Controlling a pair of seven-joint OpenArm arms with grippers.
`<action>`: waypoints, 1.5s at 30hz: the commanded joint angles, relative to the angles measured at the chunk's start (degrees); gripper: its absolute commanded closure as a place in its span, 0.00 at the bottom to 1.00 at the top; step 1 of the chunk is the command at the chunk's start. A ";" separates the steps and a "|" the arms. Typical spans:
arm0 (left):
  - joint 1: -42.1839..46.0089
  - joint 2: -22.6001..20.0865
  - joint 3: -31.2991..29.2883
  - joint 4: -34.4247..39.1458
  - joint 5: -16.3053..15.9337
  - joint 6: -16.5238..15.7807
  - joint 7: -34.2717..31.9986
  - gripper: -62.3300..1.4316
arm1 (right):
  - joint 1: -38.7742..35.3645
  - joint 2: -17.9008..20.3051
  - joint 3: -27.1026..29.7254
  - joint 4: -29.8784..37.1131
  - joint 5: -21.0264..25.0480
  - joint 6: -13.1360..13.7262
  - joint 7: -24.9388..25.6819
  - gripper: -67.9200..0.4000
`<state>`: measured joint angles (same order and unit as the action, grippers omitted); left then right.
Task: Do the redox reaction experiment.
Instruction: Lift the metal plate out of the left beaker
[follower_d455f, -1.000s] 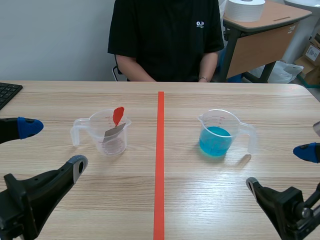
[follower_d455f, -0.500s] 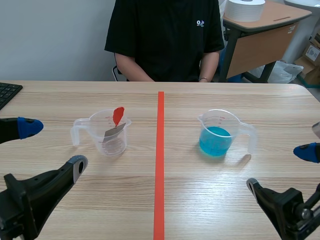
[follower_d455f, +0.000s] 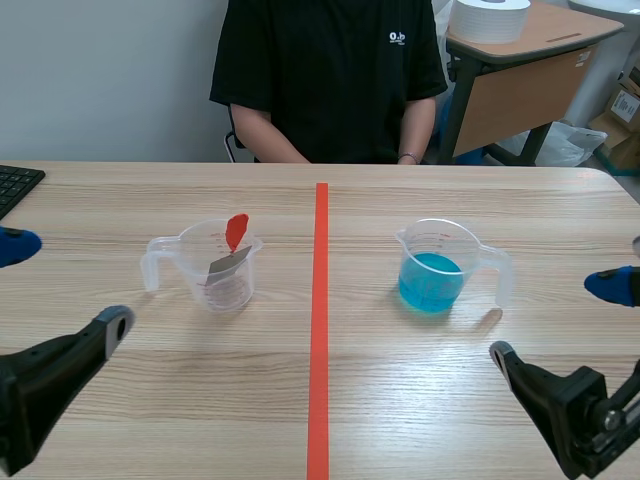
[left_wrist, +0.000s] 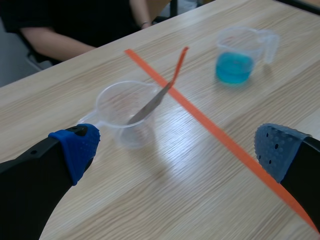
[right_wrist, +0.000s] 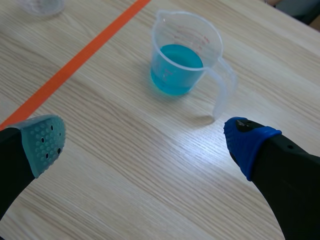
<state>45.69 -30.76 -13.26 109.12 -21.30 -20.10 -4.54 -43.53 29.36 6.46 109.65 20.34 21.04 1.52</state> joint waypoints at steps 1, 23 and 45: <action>3.65 0.39 -1.66 0.39 -0.50 0.04 -0.57 0.00 | 0.83 0.68 0.35 0.76 0.57 0.37 1.90 0.00; 18.51 7.17 -9.16 -24.63 -0.55 2.73 -6.86 0.00 | 19.58 0.94 -4.20 -0.76 -2.40 12.94 1.62 0.00; 5.86 14.80 1.14 -40.50 4.87 2.60 -6.38 0.00 | 49.05 -1.16 -28.61 -22.80 -6.56 19.56 7.65 0.00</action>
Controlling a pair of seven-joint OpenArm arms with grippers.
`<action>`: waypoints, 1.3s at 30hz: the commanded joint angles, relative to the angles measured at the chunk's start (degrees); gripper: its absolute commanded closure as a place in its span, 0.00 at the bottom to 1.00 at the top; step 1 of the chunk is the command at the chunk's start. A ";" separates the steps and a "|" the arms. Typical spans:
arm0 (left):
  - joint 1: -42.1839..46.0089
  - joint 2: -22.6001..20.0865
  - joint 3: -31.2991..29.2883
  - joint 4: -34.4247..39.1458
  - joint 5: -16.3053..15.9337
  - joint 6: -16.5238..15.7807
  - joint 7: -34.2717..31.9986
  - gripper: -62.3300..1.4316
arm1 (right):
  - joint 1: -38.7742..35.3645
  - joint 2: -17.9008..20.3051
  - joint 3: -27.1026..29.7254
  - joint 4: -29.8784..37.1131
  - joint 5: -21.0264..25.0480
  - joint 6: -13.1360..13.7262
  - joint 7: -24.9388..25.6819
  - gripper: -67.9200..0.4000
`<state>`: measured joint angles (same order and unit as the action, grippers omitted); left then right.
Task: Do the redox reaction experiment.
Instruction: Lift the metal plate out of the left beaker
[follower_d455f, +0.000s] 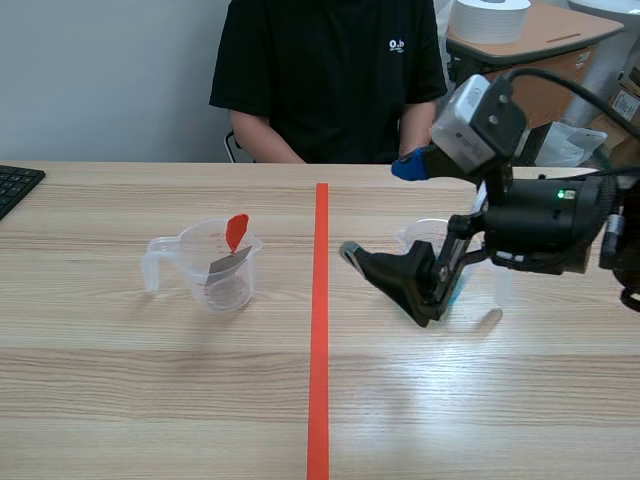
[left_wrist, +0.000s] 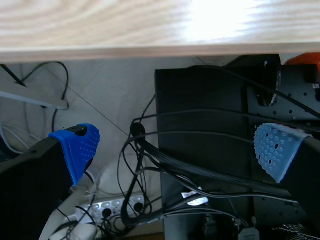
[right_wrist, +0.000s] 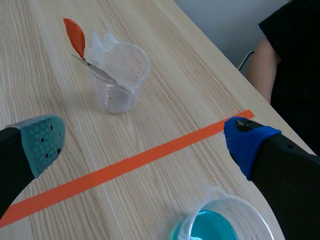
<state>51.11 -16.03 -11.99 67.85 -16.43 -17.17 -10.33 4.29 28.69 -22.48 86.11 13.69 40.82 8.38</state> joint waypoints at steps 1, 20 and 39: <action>0.24 0.17 0.17 0.37 0.00 -0.33 -0.63 0.00 | 2.36 -1.07 -0.83 -0.13 -0.90 -0.22 1.20 0.00; 0.11 2.19 0.50 -1.20 -0.04 -0.31 -0.55 0.00 | 16.61 -14.93 -16.98 -13.99 -10.86 -0.50 3.37 0.00; 0.11 2.16 0.50 -1.20 -0.04 -0.31 -0.59 0.00 | 16.98 -14.86 -18.53 -13.99 -12.26 -0.92 4.28 0.51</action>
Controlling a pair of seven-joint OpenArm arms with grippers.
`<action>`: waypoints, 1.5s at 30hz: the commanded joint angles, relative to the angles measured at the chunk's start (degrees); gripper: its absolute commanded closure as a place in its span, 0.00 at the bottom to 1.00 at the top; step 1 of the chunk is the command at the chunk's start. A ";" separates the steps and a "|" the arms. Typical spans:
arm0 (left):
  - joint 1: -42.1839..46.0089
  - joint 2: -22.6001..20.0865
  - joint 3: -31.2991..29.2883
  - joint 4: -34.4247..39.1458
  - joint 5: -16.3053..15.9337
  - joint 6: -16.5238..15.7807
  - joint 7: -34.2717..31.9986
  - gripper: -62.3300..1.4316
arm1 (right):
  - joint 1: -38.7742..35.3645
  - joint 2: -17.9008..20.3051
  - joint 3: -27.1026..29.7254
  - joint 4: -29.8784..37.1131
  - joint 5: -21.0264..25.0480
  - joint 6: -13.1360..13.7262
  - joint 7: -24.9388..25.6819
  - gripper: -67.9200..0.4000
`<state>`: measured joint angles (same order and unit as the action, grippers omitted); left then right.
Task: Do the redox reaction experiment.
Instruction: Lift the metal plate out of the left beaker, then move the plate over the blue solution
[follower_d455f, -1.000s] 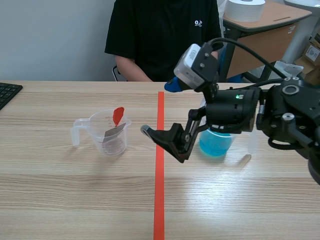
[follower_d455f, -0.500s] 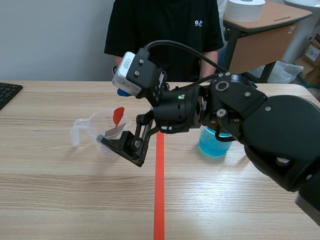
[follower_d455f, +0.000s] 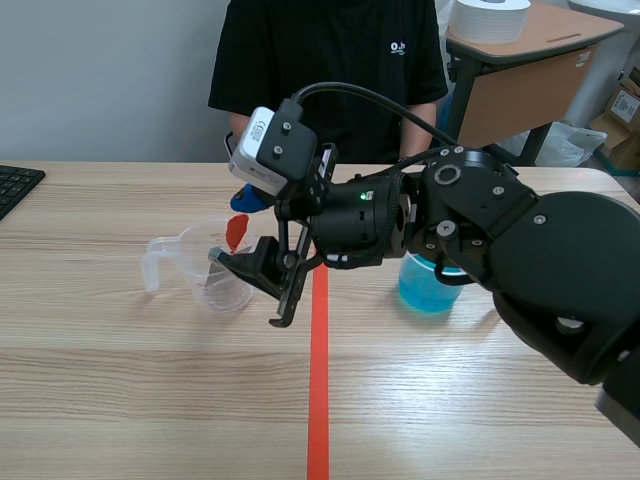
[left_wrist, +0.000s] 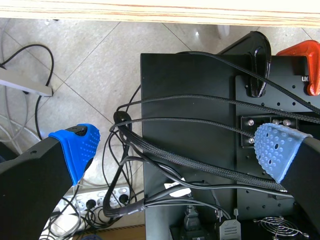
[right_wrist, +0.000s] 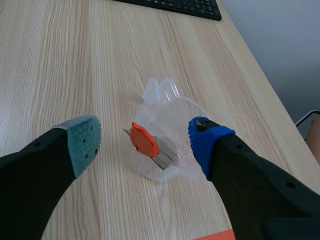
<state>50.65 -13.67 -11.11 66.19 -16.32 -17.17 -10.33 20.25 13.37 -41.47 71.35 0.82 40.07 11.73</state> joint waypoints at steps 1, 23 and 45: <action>0.57 -0.20 -0.37 0.46 -0.15 -0.31 -0.57 0.00 | 1.03 0.46 0.46 0.76 0.61 -0.17 0.94 0.54; 0.57 -0.20 -0.37 0.46 -0.15 -0.09 -0.57 0.00 | 1.07 0.42 2.51 0.98 1.03 -0.17 4.63 0.97; 0.59 -0.20 -0.37 0.46 -0.13 -0.09 -0.17 0.00 | 1.18 0.46 9.51 11.96 12.76 0.55 -4.70 0.97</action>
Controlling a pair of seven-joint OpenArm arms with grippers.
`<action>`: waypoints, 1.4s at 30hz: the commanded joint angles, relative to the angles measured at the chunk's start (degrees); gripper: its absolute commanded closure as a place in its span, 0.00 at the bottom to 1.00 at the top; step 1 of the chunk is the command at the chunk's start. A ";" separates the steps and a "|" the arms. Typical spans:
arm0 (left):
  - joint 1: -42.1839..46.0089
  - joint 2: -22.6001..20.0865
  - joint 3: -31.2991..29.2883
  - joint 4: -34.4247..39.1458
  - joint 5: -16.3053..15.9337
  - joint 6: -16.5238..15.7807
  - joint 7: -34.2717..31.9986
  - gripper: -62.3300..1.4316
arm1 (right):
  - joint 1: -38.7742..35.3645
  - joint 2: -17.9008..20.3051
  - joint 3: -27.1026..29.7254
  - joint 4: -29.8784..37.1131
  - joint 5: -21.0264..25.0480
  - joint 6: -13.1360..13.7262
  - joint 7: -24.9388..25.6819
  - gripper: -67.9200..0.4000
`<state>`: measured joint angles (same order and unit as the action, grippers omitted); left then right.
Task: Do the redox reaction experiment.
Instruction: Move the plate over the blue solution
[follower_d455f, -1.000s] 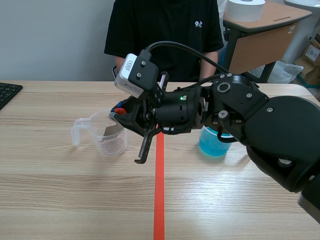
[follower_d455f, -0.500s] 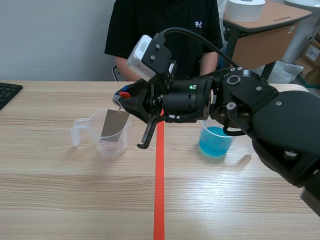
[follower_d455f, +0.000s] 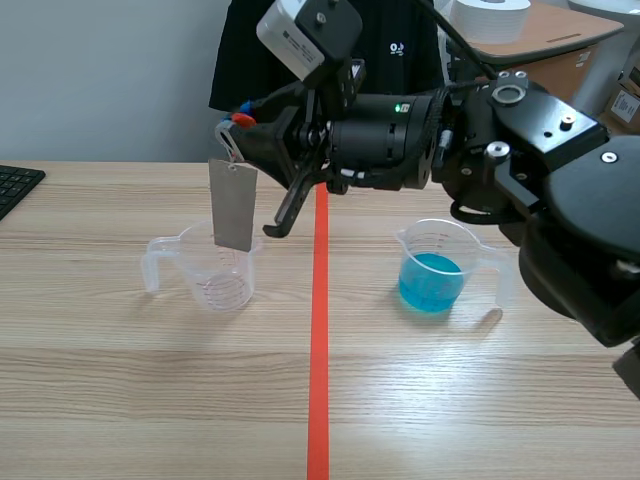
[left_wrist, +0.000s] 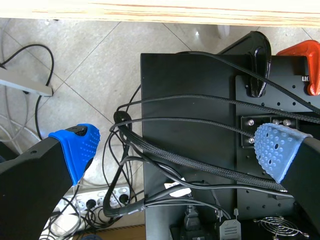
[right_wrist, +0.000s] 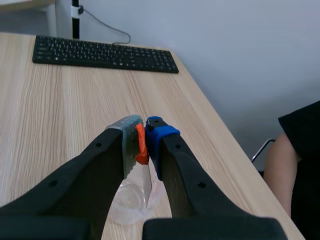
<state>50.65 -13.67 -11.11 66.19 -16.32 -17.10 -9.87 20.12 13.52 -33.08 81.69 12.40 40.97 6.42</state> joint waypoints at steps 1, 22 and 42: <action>0.59 -0.20 -0.37 0.46 -0.13 -0.15 -0.66 0.00 | 1.31 0.31 1.42 2.43 2.14 -0.35 -0.39 0.97; 0.79 -0.83 -0.37 0.46 -0.15 -0.17 -0.66 0.61 | 0.44 9.09 14.97 21.97 28.30 -0.63 -30.53 0.97; 0.94 -0.76 -0.37 0.46 -0.35 -0.17 -0.66 0.90 | -1.44 23.47 31.91 23.39 40.98 -0.61 -46.56 0.97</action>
<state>50.81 -14.00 -11.11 66.19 -16.51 -17.12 -9.89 17.43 36.71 -1.78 104.75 52.99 40.77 -40.66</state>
